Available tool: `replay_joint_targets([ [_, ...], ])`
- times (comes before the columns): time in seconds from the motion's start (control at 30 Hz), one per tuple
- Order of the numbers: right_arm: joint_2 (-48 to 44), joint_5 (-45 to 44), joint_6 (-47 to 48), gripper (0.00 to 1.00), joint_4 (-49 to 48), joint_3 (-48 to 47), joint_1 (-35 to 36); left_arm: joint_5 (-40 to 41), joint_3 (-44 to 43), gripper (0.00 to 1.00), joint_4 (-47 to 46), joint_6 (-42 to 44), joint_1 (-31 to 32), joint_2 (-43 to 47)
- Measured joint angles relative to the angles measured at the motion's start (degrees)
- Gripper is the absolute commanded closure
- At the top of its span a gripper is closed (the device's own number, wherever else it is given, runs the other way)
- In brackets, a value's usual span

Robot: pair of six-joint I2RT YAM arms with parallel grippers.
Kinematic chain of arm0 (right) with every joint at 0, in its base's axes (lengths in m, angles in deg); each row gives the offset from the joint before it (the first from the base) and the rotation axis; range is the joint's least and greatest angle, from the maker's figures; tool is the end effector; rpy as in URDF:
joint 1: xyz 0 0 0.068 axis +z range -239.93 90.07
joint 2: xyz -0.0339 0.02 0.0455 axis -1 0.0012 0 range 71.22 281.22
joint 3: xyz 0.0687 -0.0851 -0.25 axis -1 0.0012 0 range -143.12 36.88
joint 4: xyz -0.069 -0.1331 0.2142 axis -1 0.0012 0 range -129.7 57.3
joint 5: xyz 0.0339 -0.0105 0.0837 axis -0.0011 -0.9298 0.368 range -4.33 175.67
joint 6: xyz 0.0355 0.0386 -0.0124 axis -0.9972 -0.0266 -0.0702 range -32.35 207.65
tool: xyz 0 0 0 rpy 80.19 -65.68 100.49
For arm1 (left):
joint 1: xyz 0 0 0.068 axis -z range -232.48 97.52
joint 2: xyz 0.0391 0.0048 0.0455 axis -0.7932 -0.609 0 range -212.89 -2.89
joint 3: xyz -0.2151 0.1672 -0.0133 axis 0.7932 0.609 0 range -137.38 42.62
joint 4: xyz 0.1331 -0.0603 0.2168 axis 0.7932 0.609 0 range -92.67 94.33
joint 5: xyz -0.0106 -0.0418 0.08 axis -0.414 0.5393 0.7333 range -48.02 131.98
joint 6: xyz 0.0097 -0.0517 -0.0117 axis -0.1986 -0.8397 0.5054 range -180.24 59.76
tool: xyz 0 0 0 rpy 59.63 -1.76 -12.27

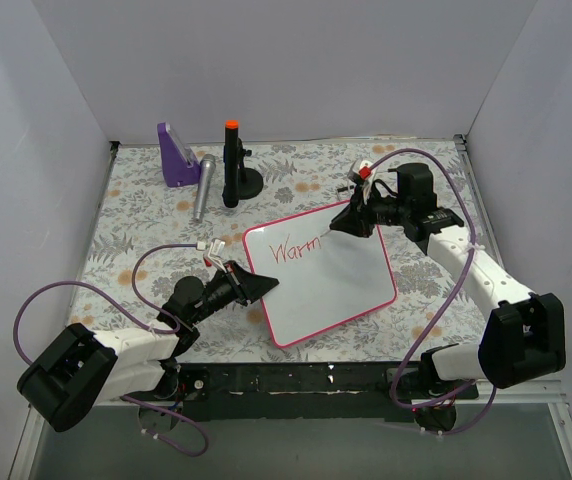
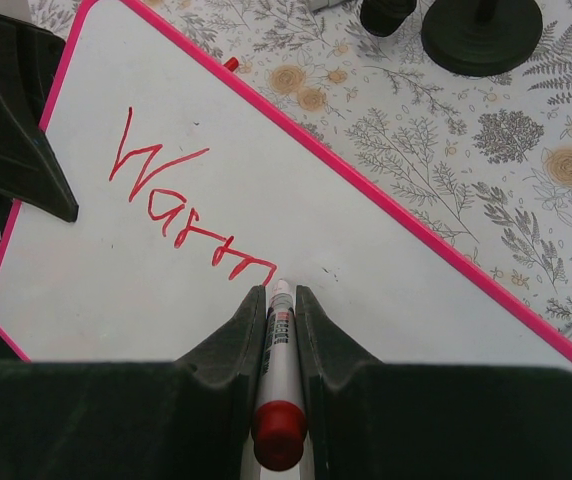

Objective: Write a sentence on the whiteboard
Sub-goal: Write on the whiteboard with the whiteboard marker without the cap.

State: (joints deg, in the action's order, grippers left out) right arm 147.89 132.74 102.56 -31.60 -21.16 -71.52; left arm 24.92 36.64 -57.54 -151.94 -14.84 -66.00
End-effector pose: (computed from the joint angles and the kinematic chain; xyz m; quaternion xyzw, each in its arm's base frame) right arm 0.2746 0.1189 0.3050 -0.4245 0.6877 0.3544 0.4704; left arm 0.1456 -0.1253 0.1715 -0.2324 0.6818 -0.6652 0.1965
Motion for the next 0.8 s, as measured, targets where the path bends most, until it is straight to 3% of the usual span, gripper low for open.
replay_joint_targets([
  [0.8,1.0,-4.5,-1.2,0.99,-0.7,0.2,-0.9,0.3,0.1,1.00,0.5,-1.1,0.0,0.0],
])
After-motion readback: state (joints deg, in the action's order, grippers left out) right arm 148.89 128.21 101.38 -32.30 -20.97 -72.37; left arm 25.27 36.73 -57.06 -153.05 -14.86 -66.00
